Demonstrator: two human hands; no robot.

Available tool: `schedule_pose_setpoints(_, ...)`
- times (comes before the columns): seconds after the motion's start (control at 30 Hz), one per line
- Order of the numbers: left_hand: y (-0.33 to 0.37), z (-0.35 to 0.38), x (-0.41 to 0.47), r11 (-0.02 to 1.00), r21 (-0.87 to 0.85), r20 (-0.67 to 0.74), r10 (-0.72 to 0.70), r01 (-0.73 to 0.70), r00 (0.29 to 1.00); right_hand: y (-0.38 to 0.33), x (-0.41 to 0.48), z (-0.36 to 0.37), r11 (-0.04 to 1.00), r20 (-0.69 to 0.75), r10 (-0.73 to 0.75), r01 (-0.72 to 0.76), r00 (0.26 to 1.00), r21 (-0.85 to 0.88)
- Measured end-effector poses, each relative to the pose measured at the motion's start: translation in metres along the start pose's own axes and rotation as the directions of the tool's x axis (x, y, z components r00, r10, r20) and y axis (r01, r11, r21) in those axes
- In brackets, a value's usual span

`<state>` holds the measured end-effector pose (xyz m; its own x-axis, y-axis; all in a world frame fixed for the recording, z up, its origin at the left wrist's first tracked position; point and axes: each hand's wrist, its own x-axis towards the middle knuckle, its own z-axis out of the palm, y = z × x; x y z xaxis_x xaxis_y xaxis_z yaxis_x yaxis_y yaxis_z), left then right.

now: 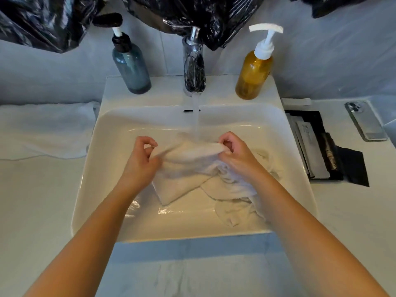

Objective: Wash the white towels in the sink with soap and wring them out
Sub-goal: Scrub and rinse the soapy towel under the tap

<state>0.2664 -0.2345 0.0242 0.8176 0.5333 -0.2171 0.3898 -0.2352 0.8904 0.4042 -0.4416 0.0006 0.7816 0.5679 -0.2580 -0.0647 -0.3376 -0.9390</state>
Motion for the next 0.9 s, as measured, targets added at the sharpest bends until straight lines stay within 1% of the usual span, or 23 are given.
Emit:
schedule_pose_setpoints(0.03,-0.003,-0.001,0.001,0.982,0.174,0.080,-0.081,0.066,0.994,0.002,0.001,0.003,0.998,0.051,0.020,-0.017,0.999,-0.055)
schedule_pose_setpoints(0.07,-0.008,-0.001,0.001,0.914,0.396,0.148,-0.154,0.085,0.977,0.005,0.001,0.007,0.990,0.100,0.042,-0.028,0.994,-0.141)
schedule_pose_setpoints(0.1,-0.013,0.000,0.000,0.798,0.601,0.190,-0.187,0.036,0.964,0.007,0.001,0.011,0.967,0.138,0.055,-0.019,0.989,-0.253)
schedule_pose_setpoints(0.13,-0.016,0.002,-0.003,0.678,0.734,0.207,-0.160,-0.046,0.965,0.010,0.001,0.014,0.929,0.160,0.043,0.019,0.986,-0.370)
schedule_pose_setpoints(0.17,-0.018,0.004,-0.005,0.601,0.788,0.228,-0.082,-0.134,0.970,0.012,0.001,0.016,0.877,0.175,0.014,0.071,0.985,-0.475)
schedule_pose_setpoints(0.2,-0.019,0.006,-0.005,0.587,0.778,0.270,0.009,-0.223,0.963,0.013,0.001,0.018,0.827,0.190,-0.016,0.120,0.982,-0.549)
schedule_pose_setpoints(0.27,-0.021,0.005,0.000,0.627,0.682,0.392,0.121,-0.377,0.912,0.013,-0.001,0.019,0.781,0.211,-0.033,0.157,0.977,-0.605)
schedule_pose_setpoints(0.3,-0.020,0.007,0.004,0.607,0.679,0.447,0.104,-0.413,0.888,0.013,-0.001,0.018,0.783,0.222,-0.019,0.152,0.975,-0.603)
schedule_pose_setpoints(0.33,-0.020,0.009,0.007,0.543,0.721,0.475,0.067,-0.431,0.878,0.013,-0.002,0.017,0.790,0.235,0.004,0.141,0.972,-0.596)
schedule_pose_setpoints(0.4,-0.023,0.015,0.012,0.366,0.826,0.450,0.031,-0.429,0.892,0.011,-0.003,0.016,0.792,0.268,0.040,0.133,0.962,-0.596)
schedule_pose_setpoints(0.43,-0.022,0.016,0.016,0.300,0.861,0.428,0.007,-0.410,0.904,0.008,-0.004,0.016,0.781,0.283,0.053,0.136,0.958,-0.609)
schedule_pose_setpoints(0.47,-0.022,0.017,0.020,0.275,0.870,0.428,-0.012,-0.408,0.904,0.006,-0.004,0.017,0.759,0.295,0.067,0.143,0.953,-0.635)
schedule_pose_setpoints(0.5,-0.019,0.016,0.021,0.259,0.866,0.444,-0.003,-0.428,0.896,0.004,-0.004,0.018,0.723,0.304,0.080,0.154,0.949,-0.673)
schedule_pose_setpoints(0.53,-0.020,0.015,0.023,0.245,0.849,0.467,0.065,-0.468,0.882,0.003,-0.004,0.020,0.679,0.308,0.084,0.172,0.948,-0.714)
schedule_pose_setpoints(0.6,-0.026,0.014,0.024,0.220,0.792,0.519,0.248,-0.569,0.818,0.001,-0.006,0.024,0.571,0.309,0.100,0.199,0.946,-0.796)
schedule_pose_setpoints(0.63,-0.027,0.013,0.021,0.240,0.764,0.532,0.293,-0.599,0.795,0.002,-0.007,0.026,0.518,0.302,0.112,0.204,0.947,-0.831)
schedule_pose_setpoints(0.67,-0.025,0.013,0.017,0.305,0.742,0.536,0.264,-0.597,0.802,0.003,-0.007,0.028,0.475,0.301,0.119,0.212,0.946,-0.854)
schedule_pose_setpoints(0.7,-0.022,0.012,0.010,0.373,0.735,0.538,0.188,-0.566,0.822,0.005,-0.007,0.029,0.451,0.303,0.126,0.218,0.945,-0.866)
schedule_pose_setpoints(0.73,-0.021,0.013,0.003,0.389,0.755,0.533,0.105,-0.528,0.839,0.006,-0.007,0.029,0.457,0.302,0.125,0.215,0.945,-0.863)
schedule_pose_setpoints(0.77,-0.020,0.014,-0.003,0.371,0.781,0.528,0.035,-0.502,0.848,0.006,-0.006,0.028,0.504,0.291,0.117,0.196,0.950,-0.841)
schedule_pose_setpoints(0.8,-0.020,0.015,-0.008,0.359,0.799,0.520,-0.010,-0.482,0.854,0.007,-0.005,0.026,0.573,0.280,0.104,0.173,0.954,-0.801)
schedule_pose_setpoints(0.83,-0.020,0.017,-0.010,0.384,0.808,0.497,-0.036,-0.447,0.867,0.007,-0.004,0.024,0.646,0.276,0.074,0.164,0.958,-0.745)
schedule_pose_setpoints(0.9,-0.015,0.016,-0.009,0.555,0.752,0.445,-0.030,-0.356,0.895,0.006,-0.005,0.020,0.791,0.244,0.011,0.141,0.970,-0.595)
